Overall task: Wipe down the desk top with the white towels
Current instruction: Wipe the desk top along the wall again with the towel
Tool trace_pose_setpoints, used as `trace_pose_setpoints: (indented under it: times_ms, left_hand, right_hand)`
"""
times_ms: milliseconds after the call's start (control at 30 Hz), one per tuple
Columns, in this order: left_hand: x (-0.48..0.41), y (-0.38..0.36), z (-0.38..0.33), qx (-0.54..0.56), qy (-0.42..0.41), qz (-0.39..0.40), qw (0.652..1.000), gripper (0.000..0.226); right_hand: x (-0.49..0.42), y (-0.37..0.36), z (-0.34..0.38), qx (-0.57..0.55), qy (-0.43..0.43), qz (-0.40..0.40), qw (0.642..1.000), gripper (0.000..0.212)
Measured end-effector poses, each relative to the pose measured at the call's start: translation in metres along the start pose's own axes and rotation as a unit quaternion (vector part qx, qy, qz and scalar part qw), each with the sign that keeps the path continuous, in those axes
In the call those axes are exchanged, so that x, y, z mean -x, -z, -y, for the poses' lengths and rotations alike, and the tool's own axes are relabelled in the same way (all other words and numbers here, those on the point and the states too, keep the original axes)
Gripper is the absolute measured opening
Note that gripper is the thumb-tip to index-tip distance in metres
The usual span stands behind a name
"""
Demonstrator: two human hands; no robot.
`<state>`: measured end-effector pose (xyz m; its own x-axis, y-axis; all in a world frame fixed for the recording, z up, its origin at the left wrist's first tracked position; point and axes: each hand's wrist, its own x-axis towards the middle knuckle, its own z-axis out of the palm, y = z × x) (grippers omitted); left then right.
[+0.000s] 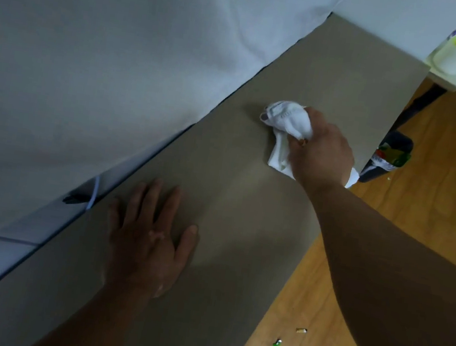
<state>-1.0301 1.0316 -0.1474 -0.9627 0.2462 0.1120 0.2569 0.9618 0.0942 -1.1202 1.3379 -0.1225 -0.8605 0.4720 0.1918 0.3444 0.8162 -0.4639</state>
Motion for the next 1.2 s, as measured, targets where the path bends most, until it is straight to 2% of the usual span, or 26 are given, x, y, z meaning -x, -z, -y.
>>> trace_pose_setpoints:
  times_ms: [133,233,367,500,733,867,1033,1200]
  left_hand:
    - [-0.002,-0.001,0.0,0.024,0.002,-0.001,1.0,0.071]
    - [-0.001,-0.003,0.001,0.047,0.006,-0.007,0.999,0.07]
    - [0.0,-0.004,0.001,0.057,0.008,-0.024,0.998,0.063]
    - [0.001,-0.002,0.001,0.05,0.007,-0.036,0.998,0.059]
    - [0.0,0.0,0.002,0.041,-0.008,-0.029,0.999,0.06]
    - [-0.001,0.002,0.0,0.03,-0.011,-0.041,0.999,0.061]
    - [-0.003,0.003,-0.004,0.015,-0.007,-0.069,0.997,0.062]
    - [-0.004,0.006,-0.004,0.009,0.004,-0.03,0.999,0.064]
  right_hand:
    - [0.037,-0.003,0.018,0.005,-0.025,-0.014,1.0,0.053]
    - [0.093,-0.002,0.037,0.003,0.016,-0.024,1.0,0.056]
    - [0.166,0.004,0.052,-0.006,0.086,0.01,0.996,0.067]
    - [0.195,0.001,0.07,-0.026,0.071,-0.01,0.997,0.066]
    - [0.15,-0.001,0.046,-0.002,0.172,0.015,0.985,0.061]
    - [0.098,-0.01,0.041,0.003,0.164,-0.002,0.986,0.06]
    - [0.023,-0.021,0.044,0.005,0.143,0.015,0.99,0.056]
    - [-0.04,-0.034,0.052,-0.001,0.115,0.021,0.993,0.043]
